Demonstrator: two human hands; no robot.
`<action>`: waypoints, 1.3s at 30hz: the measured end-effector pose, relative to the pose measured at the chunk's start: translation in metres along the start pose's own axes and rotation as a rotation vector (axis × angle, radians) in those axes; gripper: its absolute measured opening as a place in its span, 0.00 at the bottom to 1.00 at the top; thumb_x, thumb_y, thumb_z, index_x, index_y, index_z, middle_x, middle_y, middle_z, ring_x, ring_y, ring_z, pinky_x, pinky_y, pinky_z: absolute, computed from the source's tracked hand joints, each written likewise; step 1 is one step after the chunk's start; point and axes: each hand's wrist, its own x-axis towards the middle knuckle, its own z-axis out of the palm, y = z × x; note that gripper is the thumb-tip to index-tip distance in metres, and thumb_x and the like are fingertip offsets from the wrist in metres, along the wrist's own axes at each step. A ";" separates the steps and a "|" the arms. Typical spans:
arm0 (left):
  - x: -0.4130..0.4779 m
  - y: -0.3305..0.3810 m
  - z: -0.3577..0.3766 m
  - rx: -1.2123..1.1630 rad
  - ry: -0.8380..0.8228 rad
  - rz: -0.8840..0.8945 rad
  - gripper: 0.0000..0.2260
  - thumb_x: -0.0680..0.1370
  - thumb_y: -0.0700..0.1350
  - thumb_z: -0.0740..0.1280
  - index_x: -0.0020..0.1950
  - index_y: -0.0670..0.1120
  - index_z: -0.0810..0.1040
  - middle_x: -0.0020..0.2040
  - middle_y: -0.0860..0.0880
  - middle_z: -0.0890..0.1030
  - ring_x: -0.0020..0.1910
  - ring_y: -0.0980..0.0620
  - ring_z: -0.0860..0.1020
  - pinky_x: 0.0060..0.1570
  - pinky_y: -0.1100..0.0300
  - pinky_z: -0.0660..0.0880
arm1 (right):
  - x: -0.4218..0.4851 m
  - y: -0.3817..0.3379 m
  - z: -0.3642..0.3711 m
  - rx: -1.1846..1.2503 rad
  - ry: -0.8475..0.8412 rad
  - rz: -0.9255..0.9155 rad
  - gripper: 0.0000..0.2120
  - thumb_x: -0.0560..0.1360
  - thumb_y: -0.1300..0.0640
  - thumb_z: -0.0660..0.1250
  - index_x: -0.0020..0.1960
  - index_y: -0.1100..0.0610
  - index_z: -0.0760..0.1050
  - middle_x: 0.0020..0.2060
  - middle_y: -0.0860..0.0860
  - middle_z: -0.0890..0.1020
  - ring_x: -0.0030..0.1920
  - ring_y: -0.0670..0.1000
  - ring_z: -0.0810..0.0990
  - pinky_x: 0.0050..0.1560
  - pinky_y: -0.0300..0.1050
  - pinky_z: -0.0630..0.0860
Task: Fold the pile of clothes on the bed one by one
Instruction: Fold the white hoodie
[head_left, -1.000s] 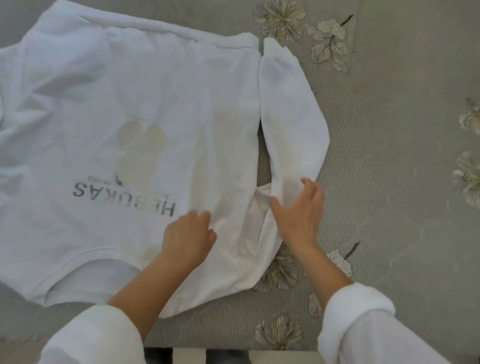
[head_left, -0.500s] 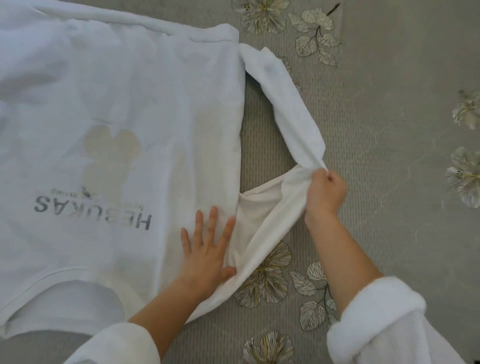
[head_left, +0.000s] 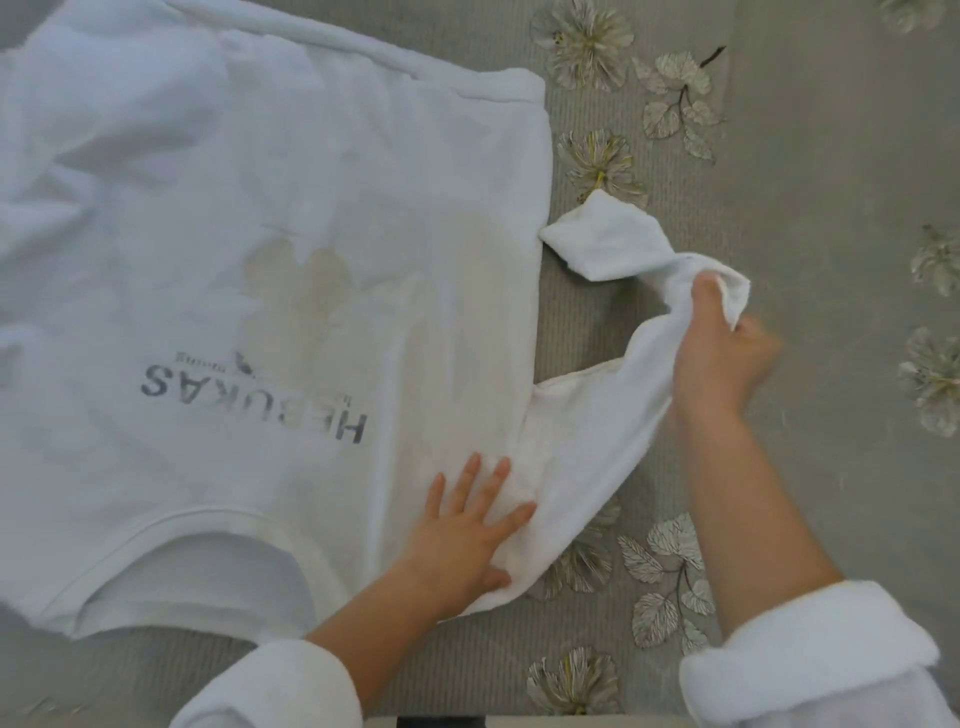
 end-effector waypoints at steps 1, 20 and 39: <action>-0.004 -0.004 0.000 -0.051 0.002 0.019 0.34 0.78 0.60 0.59 0.76 0.62 0.41 0.75 0.51 0.30 0.72 0.44 0.27 0.71 0.41 0.34 | -0.011 -0.016 0.014 0.058 0.012 -0.100 0.21 0.75 0.50 0.67 0.28 0.53 0.64 0.25 0.46 0.67 0.25 0.40 0.67 0.32 0.35 0.67; -0.043 -0.167 -0.062 -1.329 0.862 -0.681 0.11 0.76 0.36 0.61 0.52 0.42 0.82 0.42 0.51 0.84 0.43 0.52 0.81 0.47 0.63 0.75 | -0.119 0.085 0.098 -0.831 -0.951 -0.750 0.25 0.78 0.35 0.46 0.69 0.40 0.68 0.71 0.45 0.65 0.70 0.47 0.57 0.66 0.47 0.53; 0.026 -0.167 -0.181 -2.355 0.579 -0.019 0.09 0.75 0.45 0.66 0.47 0.43 0.84 0.48 0.45 0.83 0.50 0.44 0.82 0.55 0.49 0.78 | -0.115 0.134 0.101 -0.946 -0.806 -1.003 0.36 0.74 0.39 0.54 0.76 0.56 0.58 0.75 0.54 0.61 0.75 0.52 0.55 0.74 0.57 0.51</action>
